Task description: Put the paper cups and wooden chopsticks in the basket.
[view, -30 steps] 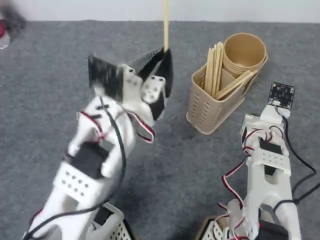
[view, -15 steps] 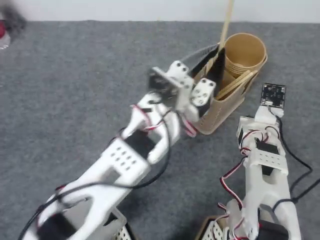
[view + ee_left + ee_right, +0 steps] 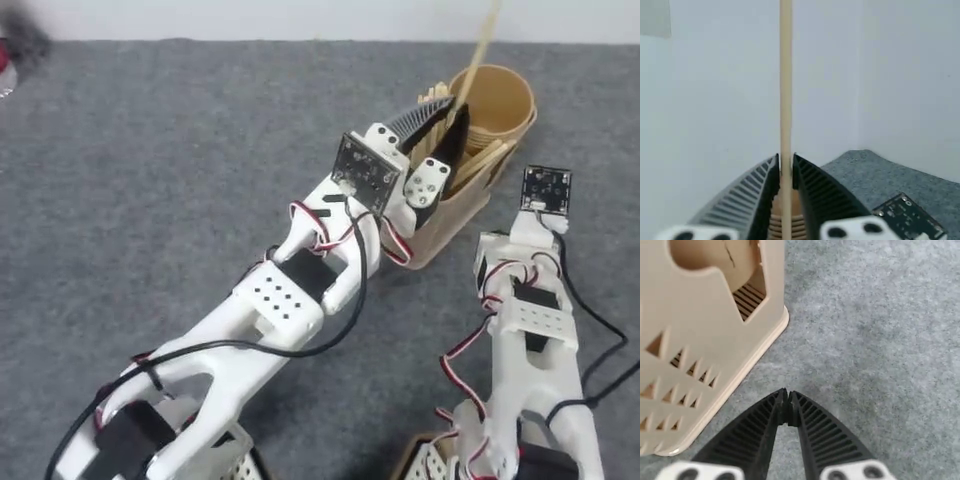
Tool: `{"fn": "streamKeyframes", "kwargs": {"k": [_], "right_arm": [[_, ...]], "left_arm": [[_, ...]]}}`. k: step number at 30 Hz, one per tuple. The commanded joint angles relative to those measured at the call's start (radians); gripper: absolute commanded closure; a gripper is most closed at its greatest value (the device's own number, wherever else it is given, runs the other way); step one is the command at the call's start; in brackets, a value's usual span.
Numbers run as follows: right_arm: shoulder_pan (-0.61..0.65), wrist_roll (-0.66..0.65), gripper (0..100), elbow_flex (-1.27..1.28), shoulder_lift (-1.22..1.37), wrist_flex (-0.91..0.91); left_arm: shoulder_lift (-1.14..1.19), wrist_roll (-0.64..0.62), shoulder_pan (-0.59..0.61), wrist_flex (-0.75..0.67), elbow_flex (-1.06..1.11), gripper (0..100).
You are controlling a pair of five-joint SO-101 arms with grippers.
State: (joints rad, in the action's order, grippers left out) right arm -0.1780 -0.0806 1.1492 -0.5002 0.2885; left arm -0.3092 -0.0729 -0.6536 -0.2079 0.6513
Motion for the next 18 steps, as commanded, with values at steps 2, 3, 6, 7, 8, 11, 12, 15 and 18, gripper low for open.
{"fn": "streamKeyframes", "kwargs": {"k": [2,3,6,7,8,11,12,15,18], "right_arm": [[0.005,-0.012,98.7,-0.011,-0.021,-0.018],[0.005,-0.012,98.7,-0.011,-0.021,-0.018],[0.005,-0.012,98.7,-0.011,-0.018,-0.018],[0.005,-0.012,98.7,-0.011,-0.018,-0.018],[0.004,-0.012,98.7,-0.011,-0.018,-0.018],[0.001,-0.012,98.7,-0.011,-0.016,-0.018],[0.001,-0.012,98.7,-0.011,-0.018,-0.018],[0.002,-0.012,98.7,-0.011,-0.021,-0.018],[0.005,-0.012,98.7,-0.011,-0.021,-0.016]], "left_arm": [[-0.121,0.005,0.011,0.072,-0.019,94],[-0.129,0.005,0.012,0.083,-0.019,94],[-0.137,0.011,0.015,0.106,-0.016,94],[-0.14,0.012,0.021,0.123,-0.015,94],[-0.14,0.012,0.038,0.146,-0.018,94],[-0.141,-0.003,0.104,0.275,-0.033,94],[-0.141,-0.032,0.13,0.353,-0.047,94],[-0.14,-0.178,0.17,0.628,-0.137,93],[-0.14,-0.325,0.152,0.936,-0.295,85]]}}
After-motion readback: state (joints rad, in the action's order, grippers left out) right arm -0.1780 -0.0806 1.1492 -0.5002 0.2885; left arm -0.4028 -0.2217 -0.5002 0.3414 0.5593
